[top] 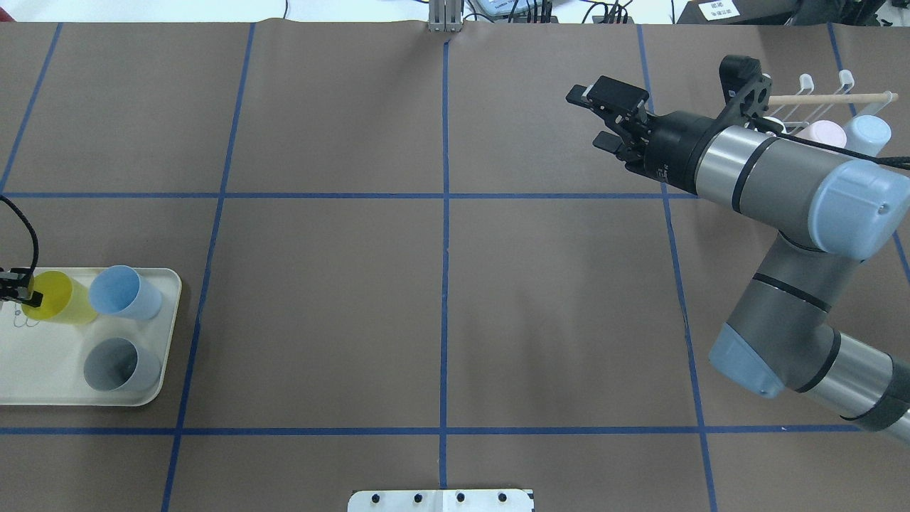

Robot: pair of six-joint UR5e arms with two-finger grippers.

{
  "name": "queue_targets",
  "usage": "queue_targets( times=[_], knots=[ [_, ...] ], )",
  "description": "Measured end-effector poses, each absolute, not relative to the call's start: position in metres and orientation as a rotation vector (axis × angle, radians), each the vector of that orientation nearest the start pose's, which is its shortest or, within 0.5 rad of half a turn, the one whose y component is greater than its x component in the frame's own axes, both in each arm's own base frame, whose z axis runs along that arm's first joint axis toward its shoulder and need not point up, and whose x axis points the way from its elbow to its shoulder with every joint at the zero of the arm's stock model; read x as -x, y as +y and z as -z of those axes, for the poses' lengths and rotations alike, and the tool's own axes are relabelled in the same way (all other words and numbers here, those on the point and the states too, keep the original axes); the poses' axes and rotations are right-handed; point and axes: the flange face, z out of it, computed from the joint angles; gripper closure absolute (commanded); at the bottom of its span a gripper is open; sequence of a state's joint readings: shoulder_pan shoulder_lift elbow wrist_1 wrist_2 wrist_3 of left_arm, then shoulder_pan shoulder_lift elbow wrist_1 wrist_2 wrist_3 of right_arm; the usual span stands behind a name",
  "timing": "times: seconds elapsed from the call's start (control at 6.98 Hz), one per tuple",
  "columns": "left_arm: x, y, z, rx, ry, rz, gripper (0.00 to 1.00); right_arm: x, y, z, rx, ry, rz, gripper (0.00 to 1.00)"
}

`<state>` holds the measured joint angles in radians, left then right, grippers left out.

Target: Transfer IKEA cup to right arm and place on rack

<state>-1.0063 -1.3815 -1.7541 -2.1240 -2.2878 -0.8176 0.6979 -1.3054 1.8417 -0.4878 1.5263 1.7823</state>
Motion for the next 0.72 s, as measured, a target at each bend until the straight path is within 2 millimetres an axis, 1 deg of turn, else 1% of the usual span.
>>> queue_targets(
  times=[0.14, 0.43, 0.57, 0.72],
  knots=[
    [-0.154, -0.411, -0.599, 0.037, 0.868, 0.09, 1.0, 0.329, -0.456, -0.27, -0.436, -1.607, -0.733, 0.01],
    [-0.077, -0.431, -0.601, -0.003, 0.845, 0.247, 1.0, 0.331, -0.457, -0.274, -0.434, -1.598, -0.735, 0.01],
    [-0.047, -0.439, -0.594, -0.028, 0.836, 0.301, 1.0, 0.332, -0.458, -0.274, -0.432, -1.599, -0.736, 0.01],
    [-0.033, -0.454, -0.578, -0.047, 0.833, 0.341, 1.0, 0.333, -0.457, -0.273, -0.427, -1.601, -0.738, 0.01]
  ],
)
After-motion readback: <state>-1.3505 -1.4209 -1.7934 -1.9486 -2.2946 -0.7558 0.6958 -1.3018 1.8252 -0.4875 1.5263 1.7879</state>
